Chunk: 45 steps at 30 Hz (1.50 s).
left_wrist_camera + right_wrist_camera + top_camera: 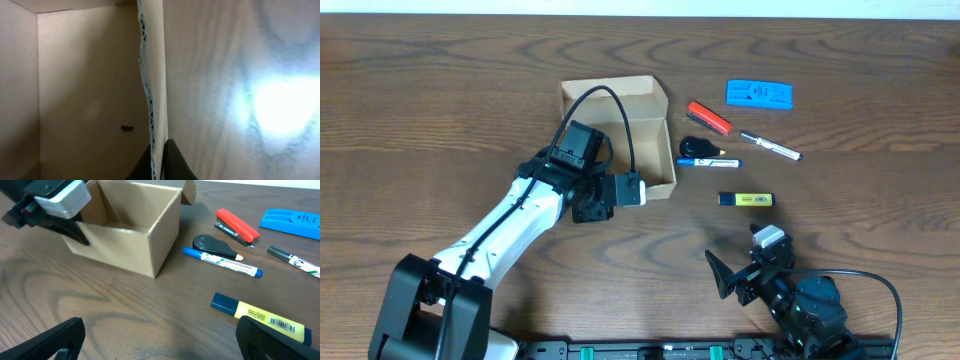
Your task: Pack container
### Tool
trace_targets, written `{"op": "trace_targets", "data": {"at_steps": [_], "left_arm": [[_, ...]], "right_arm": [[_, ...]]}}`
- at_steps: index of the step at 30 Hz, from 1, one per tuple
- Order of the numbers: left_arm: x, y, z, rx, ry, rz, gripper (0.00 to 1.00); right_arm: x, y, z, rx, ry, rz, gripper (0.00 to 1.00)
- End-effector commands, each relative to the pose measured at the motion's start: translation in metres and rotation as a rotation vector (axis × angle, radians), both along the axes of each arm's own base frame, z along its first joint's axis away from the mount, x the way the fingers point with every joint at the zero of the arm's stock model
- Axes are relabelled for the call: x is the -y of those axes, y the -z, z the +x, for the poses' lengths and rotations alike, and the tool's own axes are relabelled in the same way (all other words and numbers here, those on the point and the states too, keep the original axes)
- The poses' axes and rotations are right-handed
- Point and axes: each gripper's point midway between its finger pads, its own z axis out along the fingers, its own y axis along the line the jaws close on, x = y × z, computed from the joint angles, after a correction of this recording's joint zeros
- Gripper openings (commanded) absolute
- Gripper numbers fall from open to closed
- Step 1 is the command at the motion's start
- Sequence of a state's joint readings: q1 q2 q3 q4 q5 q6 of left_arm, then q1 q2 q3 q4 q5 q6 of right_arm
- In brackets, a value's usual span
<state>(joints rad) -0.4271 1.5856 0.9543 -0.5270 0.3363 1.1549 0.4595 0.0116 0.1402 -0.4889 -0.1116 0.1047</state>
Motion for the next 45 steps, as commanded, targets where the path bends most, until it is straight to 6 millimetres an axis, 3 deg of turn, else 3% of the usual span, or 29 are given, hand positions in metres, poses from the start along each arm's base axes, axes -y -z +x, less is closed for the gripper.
{"op": "trace_targets", "data": {"at_steps": [1,12,13,14,19,22,26,30,33,35,39,42,45], "left_arm": [[0.008,-0.009,-0.006,0.005,0.087,-0.043,0.06],[0.008,-0.009,-0.008,-0.005,0.088,-0.047,0.06],[0.008,-0.009,-0.007,-0.001,0.085,-0.044,0.19],[0.006,-0.008,-0.004,-0.001,0.05,-0.038,0.95],[0.005,-0.01,-0.002,-0.009,-0.001,-0.042,0.95],[0.007,-0.022,-0.001,0.006,-0.032,-0.067,0.95],[0.01,-0.059,0.003,0.048,-0.14,-0.146,0.95],[0.006,-0.11,0.007,0.094,-0.331,-0.27,0.95],[-0.009,-0.137,0.01,0.134,-0.492,-0.326,0.95],[-0.029,-0.146,0.015,0.174,-0.629,-0.314,0.95],[-0.068,-0.146,0.022,0.173,-0.876,-0.286,0.95],[-0.086,-0.147,0.025,0.127,-1.005,-0.313,0.95],[-0.092,-0.15,0.017,0.056,-1.028,-0.327,0.95]], "right_arm": [[-0.001,0.001,-0.001,0.007,-0.009,-0.007,0.99],[-0.001,0.001,-0.001,0.007,-0.009,-0.007,0.99],[-0.001,0.001,-0.001,0.007,-0.009,-0.007,0.99],[-0.001,0.001,-0.001,0.007,-0.009,-0.007,0.99],[-0.001,0.001,-0.001,0.007,-0.009,-0.007,0.99],[-0.001,0.001,-0.001,0.007,-0.009,-0.007,0.99],[-0.001,0.001,-0.001,0.007,-0.009,-0.007,0.99],[-0.001,0.001,-0.001,0.007,-0.009,-0.007,0.99],[-0.001,0.001,-0.001,0.007,-0.009,-0.007,0.99],[-0.001,0.001,-0.001,0.007,-0.009,-0.007,0.99],[-0.001,0.001,-0.001,0.007,-0.009,-0.007,0.99],[-0.001,0.001,-0.001,0.007,-0.009,-0.007,0.99],[-0.001,0.001,-0.001,0.007,-0.009,-0.007,0.99]]}}
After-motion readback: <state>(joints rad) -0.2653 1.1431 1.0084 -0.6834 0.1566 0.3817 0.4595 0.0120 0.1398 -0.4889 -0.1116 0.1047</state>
